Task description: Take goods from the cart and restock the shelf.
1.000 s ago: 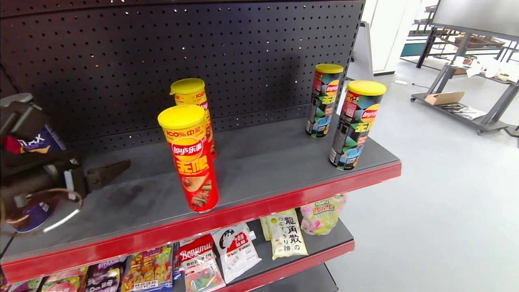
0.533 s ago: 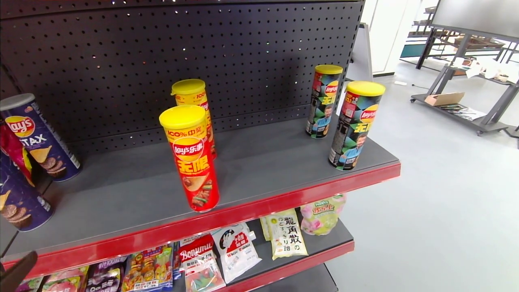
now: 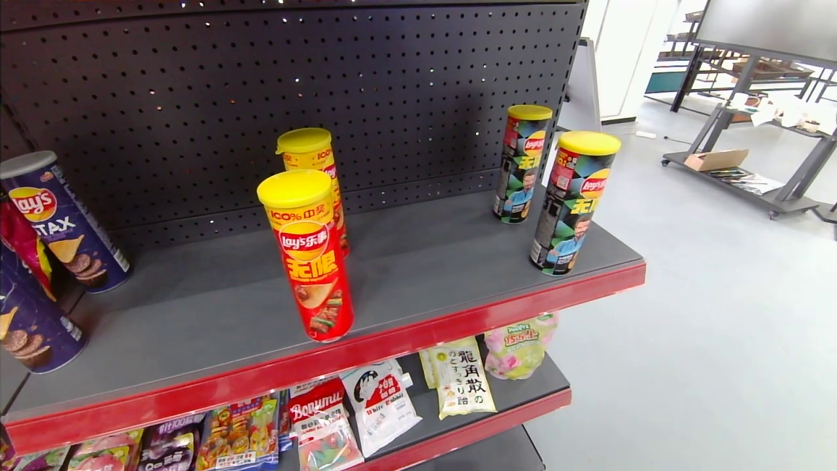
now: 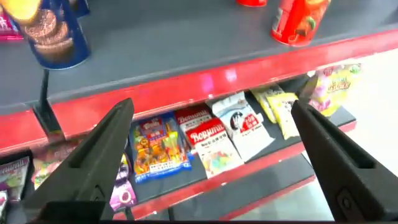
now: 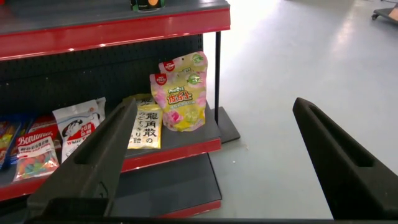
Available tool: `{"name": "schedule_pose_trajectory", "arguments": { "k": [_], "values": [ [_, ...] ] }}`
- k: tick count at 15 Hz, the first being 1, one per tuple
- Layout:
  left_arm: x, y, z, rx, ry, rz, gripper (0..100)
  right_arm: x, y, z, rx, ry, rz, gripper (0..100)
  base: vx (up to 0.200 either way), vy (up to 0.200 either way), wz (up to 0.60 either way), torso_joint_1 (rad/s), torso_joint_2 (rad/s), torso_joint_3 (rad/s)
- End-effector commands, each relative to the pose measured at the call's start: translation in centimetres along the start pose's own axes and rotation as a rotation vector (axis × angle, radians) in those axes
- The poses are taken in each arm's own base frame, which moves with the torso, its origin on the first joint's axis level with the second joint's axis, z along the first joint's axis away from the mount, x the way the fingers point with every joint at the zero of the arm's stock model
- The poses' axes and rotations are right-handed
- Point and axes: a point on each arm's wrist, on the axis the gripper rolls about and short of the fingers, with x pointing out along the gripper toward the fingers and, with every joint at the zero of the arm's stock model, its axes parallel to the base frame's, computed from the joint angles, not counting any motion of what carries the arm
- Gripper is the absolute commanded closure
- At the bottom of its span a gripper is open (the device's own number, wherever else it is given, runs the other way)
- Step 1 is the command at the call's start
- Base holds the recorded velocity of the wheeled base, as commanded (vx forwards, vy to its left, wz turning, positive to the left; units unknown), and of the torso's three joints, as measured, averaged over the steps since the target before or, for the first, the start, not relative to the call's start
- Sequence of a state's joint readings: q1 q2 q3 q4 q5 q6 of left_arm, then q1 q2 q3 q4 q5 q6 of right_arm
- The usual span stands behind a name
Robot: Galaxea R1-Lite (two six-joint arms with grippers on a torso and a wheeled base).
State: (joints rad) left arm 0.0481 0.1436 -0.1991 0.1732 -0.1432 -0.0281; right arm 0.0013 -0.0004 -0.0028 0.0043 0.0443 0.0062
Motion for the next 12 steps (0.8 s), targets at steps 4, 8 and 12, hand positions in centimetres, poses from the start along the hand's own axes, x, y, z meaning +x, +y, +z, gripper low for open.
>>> {"name": "schedule_pose_trajectory", "arguments": {
  "k": [4, 8, 12],
  "values": [
    [-0.6, 0.0, -0.9, 0.002, -0.046, 0.035, 0, 0.0, 0.0, 0.0, -0.002, 0.000, 0.002, 0, 0.000, 0.000, 0.00, 0.000, 0.00, 0.000],
    [-0.1, 0.1, -1.9, 0.004, -0.008, 0.041, 0, 0.0, 0.0, 0.0, -0.002, 0.000, 0.000, 0, 0.000, 0.000, 0.15, 0.002, 0.00, 0.002],
    [0.5, 0.2, -2.8, 0.038, -0.017, 0.040, 0, 0.0, 0.0, 0.0, -0.002, 0.000, 0.000, 0, 0.000, 0.000, 0.60, 0.007, 0.00, 0.002]
  ]
}}
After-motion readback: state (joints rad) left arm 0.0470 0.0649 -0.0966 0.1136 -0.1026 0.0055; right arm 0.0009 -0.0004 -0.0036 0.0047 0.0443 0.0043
